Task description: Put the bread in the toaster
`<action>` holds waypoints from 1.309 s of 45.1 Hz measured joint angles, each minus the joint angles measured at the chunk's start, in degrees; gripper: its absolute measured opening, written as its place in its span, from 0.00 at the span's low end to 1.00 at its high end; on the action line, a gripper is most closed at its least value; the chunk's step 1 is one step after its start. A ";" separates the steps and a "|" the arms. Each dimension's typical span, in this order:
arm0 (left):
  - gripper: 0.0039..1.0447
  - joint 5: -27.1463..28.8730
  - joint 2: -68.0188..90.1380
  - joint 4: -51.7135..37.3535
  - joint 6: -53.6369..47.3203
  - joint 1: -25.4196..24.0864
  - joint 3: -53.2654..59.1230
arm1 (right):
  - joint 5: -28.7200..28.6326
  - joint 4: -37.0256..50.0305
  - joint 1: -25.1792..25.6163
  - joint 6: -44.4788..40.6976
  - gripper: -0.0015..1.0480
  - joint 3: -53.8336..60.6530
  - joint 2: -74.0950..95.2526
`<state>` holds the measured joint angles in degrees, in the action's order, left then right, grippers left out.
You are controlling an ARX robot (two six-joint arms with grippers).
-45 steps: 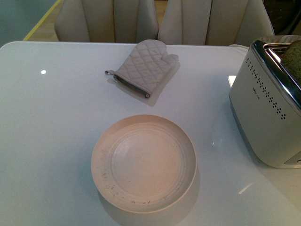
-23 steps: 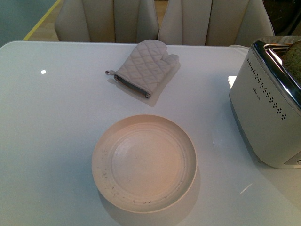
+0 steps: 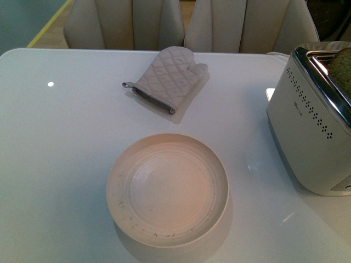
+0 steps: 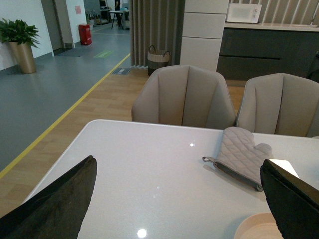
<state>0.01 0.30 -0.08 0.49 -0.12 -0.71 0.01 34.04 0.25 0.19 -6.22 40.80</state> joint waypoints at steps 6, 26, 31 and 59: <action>0.94 0.00 0.00 0.00 0.00 0.00 0.00 | -0.02 -1.84 0.00 0.00 0.02 1.40 -3.30; 0.94 0.02 0.00 0.02 0.00 0.00 0.00 | 0.04 -8.59 -0.04 0.00 0.02 5.18 -15.08; 0.94 0.00 0.00 0.02 0.00 0.00 0.00 | 0.00 -12.07 -0.04 0.00 0.02 5.20 -18.86; 0.94 0.00 0.00 0.02 0.00 0.00 0.00 | 0.00 -22.82 -0.04 0.00 0.02 5.20 -29.59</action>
<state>0.01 0.30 -0.05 0.49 -0.12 -0.71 0.01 11.22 0.21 0.19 -1.02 11.20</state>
